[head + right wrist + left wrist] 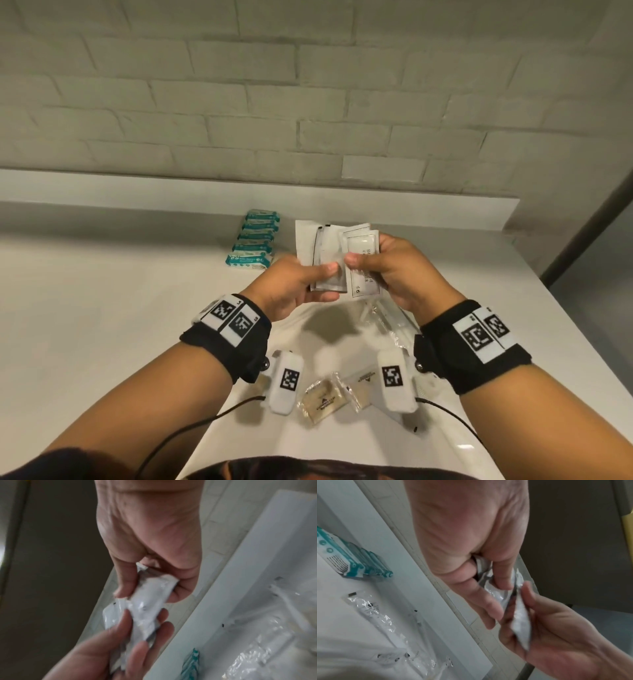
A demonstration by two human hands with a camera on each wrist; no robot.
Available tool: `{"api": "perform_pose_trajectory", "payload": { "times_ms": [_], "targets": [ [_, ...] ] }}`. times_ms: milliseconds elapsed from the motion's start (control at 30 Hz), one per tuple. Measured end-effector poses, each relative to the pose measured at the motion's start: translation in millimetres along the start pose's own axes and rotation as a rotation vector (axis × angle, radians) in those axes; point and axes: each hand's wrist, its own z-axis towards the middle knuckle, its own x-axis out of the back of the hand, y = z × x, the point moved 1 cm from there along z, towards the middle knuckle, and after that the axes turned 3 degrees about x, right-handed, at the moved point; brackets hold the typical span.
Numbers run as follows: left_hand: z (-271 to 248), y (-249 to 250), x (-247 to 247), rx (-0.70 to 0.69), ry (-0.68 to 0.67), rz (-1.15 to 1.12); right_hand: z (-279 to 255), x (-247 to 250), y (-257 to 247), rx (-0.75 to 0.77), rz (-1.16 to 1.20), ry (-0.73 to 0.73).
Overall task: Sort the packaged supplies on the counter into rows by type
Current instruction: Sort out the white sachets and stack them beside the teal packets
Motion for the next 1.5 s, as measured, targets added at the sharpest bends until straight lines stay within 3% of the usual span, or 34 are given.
{"api": "perform_pose_trajectory", "payload": {
  "times_ms": [133,333,400,467,533,600,733,867,1033,1200,1333,1400,1500],
  "targets": [
    [1,3,-3,-0.014,0.020,-0.036,0,-1,-7,0.202,-0.134,0.087],
    [0,10,4,-0.019,0.090,0.059,-5,4,-8,0.239,-0.115,0.130],
    [1,8,4,0.010,0.133,0.047,-6,7,-12,0.339,-0.139,0.189],
    [1,6,3,0.036,0.107,0.005,-7,12,-16,0.546,-0.436,0.181],
    [2,5,3,0.044,0.064,-0.109,-8,14,-12,0.790,-1.048,0.059],
    [3,5,4,0.034,0.053,-0.182,-9,17,0,0.875,-1.390,-0.070],
    [6,4,5,0.039,0.007,-0.060,-13,19,15,0.792,-1.444,-0.117],
    [6,-1,4,0.043,0.021,-0.040,-17,18,20,0.823,-1.527,-0.124],
    [10,-2,6,-0.007,0.126,0.004,-15,27,17,0.729,-1.386,-0.102],
    [16,-2,11,-0.103,0.234,0.037,-12,39,-12,0.182,-0.636,0.150],
    [19,-5,4,-0.184,0.186,-0.044,-10,22,-9,-0.058,-0.089,0.065],
    [19,-8,-1,-0.186,0.154,-0.030,-6,12,4,-0.061,-0.092,0.039],
    [18,-9,0,-0.174,0.193,0.018,0,13,17,-0.015,-0.202,0.116]
  ]
}}
